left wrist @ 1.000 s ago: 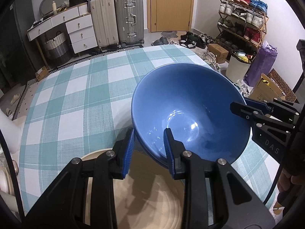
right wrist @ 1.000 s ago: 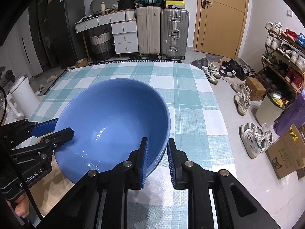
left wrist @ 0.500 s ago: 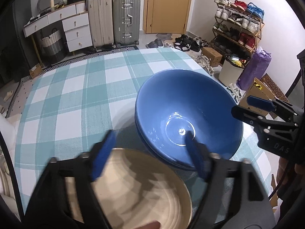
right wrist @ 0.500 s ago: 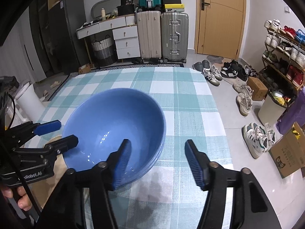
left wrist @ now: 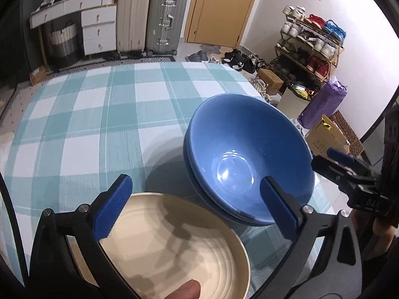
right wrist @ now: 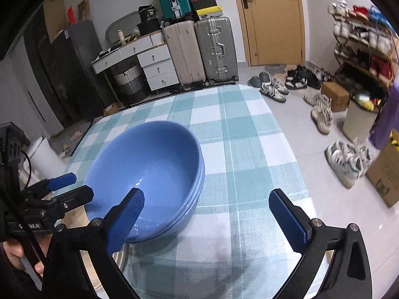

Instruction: Organize plates and bowls

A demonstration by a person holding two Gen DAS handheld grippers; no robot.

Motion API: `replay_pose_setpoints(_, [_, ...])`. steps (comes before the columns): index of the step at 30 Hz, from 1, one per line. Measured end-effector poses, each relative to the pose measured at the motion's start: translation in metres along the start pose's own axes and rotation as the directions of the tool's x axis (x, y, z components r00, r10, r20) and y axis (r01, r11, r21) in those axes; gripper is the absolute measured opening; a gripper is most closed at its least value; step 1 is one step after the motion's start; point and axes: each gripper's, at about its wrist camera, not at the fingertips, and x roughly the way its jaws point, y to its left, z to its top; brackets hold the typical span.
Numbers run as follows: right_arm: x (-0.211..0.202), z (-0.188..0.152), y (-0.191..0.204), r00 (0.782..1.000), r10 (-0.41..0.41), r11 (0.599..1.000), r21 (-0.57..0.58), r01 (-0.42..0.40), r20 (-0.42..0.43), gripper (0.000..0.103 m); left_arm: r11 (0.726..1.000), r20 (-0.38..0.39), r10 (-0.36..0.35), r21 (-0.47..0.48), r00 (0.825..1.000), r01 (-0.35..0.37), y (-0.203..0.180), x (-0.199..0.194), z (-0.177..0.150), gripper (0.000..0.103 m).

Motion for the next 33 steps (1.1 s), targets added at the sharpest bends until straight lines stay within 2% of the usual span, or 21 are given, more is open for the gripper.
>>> replay_pose_setpoints(7, [0.015, -0.006, -0.005, 0.999, 0.041, 0.998, 0.050, -0.039, -0.026, 0.102, 0.999, -0.028, 0.001, -0.036, 1.000, -0.002, 0.007, 0.018, 0.001, 0.102])
replay_pose_setpoints(11, [0.024, -0.010, -0.007, 0.996, 0.081, 0.994, 0.082, -0.077, -0.044, 0.102, 0.997, -0.050, -0.026, -0.075, 0.998, 0.022, 0.013, 0.026, 0.000, 0.102])
replay_pose_setpoints(14, [0.029, -0.012, -0.009, 0.993, 0.108, 0.989, 0.105, -0.102, -0.046, 0.097, 0.996, -0.059, -0.041, -0.082, 0.997, 0.036, 0.015, 0.031, 0.001, 0.100])
replay_pose_setpoints(15, [0.031, -0.012, -0.009, 0.992, 0.118, 0.988, 0.111, -0.112, -0.053, 0.092, 0.996, -0.065, -0.040, -0.088, 0.997, 0.035, 0.016, 0.034, 0.001, 0.098])
replay_pose_setpoints(17, [0.037, -0.012, -0.009, 0.988, 0.139, 0.984, 0.120, -0.131, -0.068, 0.084, 0.994, -0.077, -0.048, -0.104, 0.996, 0.040, 0.018, 0.038, 0.002, 0.080])
replay_pose_setpoints(21, [0.039, -0.012, -0.005, 0.984, 0.166, 0.981, 0.116, -0.158, -0.067, 0.074, 0.990, -0.090, -0.082, -0.120, 0.993, 0.071, 0.020, 0.046, 0.002, 0.072])
replay_pose_setpoints(26, [0.042, -0.009, -0.001, 0.982, 0.177, 0.979, 0.112, -0.168, -0.071, 0.067, 0.990, -0.090, -0.099, -0.110, 0.991, 0.089, 0.015, 0.049, 0.004, 0.059])
replay_pose_setpoints(28, [0.044, -0.008, 0.000, 0.980, 0.189, 0.977, 0.116, -0.180, -0.070, 0.059, 0.990, -0.088, -0.106, -0.105, 0.990, 0.097, 0.013, 0.050, 0.005, 0.053])
replay_pose_setpoints(30, [0.045, -0.007, 0.001, 0.980, 0.187, 0.977, 0.115, -0.178, -0.071, 0.056, 0.990, -0.086, -0.108, -0.097, 0.990, 0.100, 0.010, 0.050, 0.006, 0.048])
replay_pose_setpoints(33, [0.045, -0.006, 0.004, 0.980, 0.188, 0.978, 0.109, -0.180, -0.067, 0.043, 0.990, -0.090, -0.115, -0.086, 0.989, 0.108, 0.005, 0.051, 0.008, 0.037])
